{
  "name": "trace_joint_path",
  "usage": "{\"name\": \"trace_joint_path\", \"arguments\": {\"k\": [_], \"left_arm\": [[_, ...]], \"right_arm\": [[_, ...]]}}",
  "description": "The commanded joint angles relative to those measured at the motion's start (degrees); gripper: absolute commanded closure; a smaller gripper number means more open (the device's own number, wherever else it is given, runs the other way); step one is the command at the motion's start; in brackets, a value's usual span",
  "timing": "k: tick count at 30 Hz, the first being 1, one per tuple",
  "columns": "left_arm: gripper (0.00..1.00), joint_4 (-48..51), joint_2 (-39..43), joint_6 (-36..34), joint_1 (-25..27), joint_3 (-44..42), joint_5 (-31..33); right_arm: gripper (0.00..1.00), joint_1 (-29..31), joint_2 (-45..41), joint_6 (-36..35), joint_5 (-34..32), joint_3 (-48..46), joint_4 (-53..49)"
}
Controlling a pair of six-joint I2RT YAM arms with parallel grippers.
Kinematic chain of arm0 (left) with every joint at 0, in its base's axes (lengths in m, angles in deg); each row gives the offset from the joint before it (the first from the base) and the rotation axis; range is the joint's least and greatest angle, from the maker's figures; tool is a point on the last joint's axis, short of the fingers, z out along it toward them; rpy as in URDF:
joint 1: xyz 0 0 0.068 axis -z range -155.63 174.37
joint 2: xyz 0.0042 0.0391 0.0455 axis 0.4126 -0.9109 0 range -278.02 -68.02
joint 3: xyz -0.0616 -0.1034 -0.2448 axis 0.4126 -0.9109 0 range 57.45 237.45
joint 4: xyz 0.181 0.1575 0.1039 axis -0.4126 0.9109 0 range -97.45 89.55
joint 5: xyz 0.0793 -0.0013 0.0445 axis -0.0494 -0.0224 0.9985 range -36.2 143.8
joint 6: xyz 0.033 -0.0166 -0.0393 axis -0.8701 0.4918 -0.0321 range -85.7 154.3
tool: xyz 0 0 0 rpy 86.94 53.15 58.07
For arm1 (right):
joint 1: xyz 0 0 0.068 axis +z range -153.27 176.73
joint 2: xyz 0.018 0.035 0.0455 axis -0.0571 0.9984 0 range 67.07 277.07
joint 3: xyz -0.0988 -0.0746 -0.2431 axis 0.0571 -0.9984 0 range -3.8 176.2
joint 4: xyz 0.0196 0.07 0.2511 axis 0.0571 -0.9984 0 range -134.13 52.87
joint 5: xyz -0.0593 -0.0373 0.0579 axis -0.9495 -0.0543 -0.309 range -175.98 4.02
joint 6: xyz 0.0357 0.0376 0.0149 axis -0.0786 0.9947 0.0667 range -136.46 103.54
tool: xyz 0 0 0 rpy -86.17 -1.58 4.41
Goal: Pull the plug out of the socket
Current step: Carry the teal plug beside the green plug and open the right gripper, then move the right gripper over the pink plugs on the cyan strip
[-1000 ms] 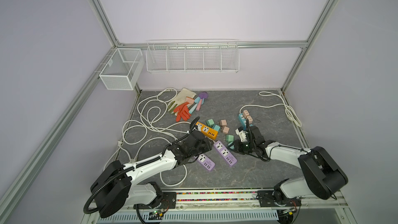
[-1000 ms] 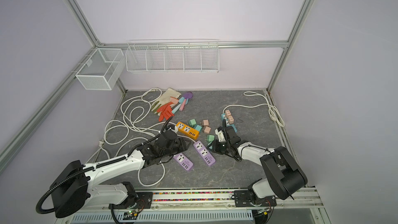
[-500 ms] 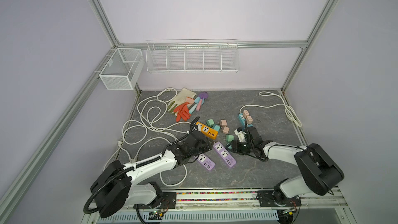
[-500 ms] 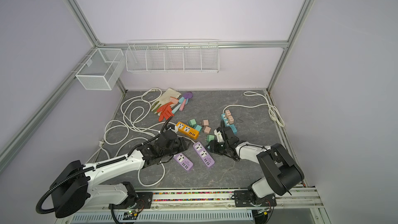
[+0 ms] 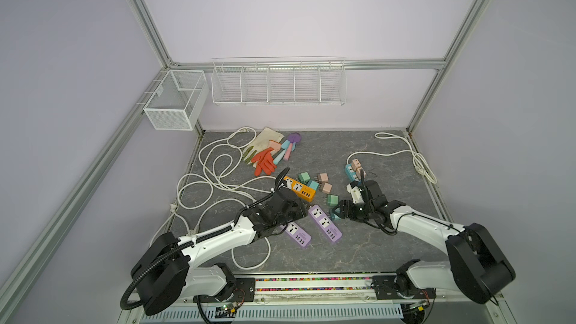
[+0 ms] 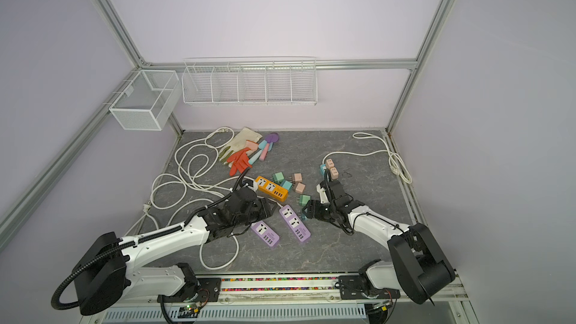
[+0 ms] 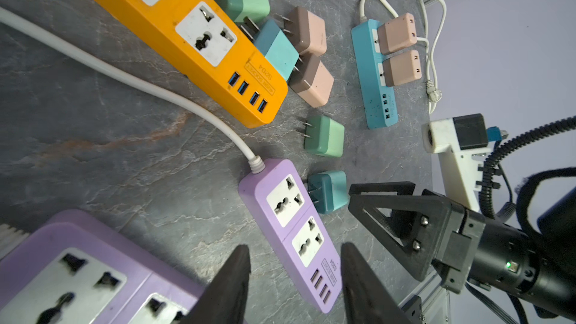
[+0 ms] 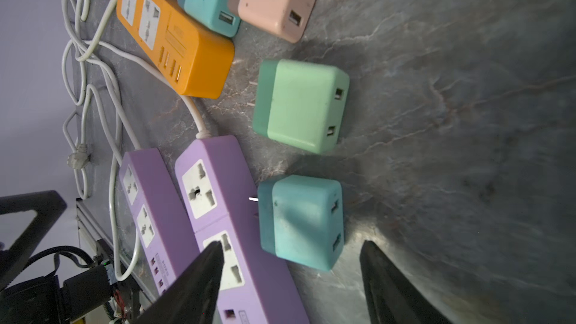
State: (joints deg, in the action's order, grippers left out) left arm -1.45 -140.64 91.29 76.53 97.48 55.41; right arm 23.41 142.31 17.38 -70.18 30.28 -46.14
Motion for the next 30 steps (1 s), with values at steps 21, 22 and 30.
{"name": "trace_joint_path", "arguments": {"k": [21, 22, 30], "left_arm": [[0.36, 0.59, -0.91, -9.22, -1.84, 7.88, 3.95], [0.36, 0.59, -0.82, -9.41, -2.15, 7.87, 3.99], [0.34, 0.41, -0.59, -10.26, -3.15, 7.85, 4.81]], "right_arm": [[0.10, -8.18, 13.73, -16.20, -23.28, 24.19, -19.89], [0.10, -8.35, 14.70, -16.41, -24.00, 24.97, -19.97], [0.14, -9.44, 21.37, -17.33, -24.62, 28.33, -19.01]]}}
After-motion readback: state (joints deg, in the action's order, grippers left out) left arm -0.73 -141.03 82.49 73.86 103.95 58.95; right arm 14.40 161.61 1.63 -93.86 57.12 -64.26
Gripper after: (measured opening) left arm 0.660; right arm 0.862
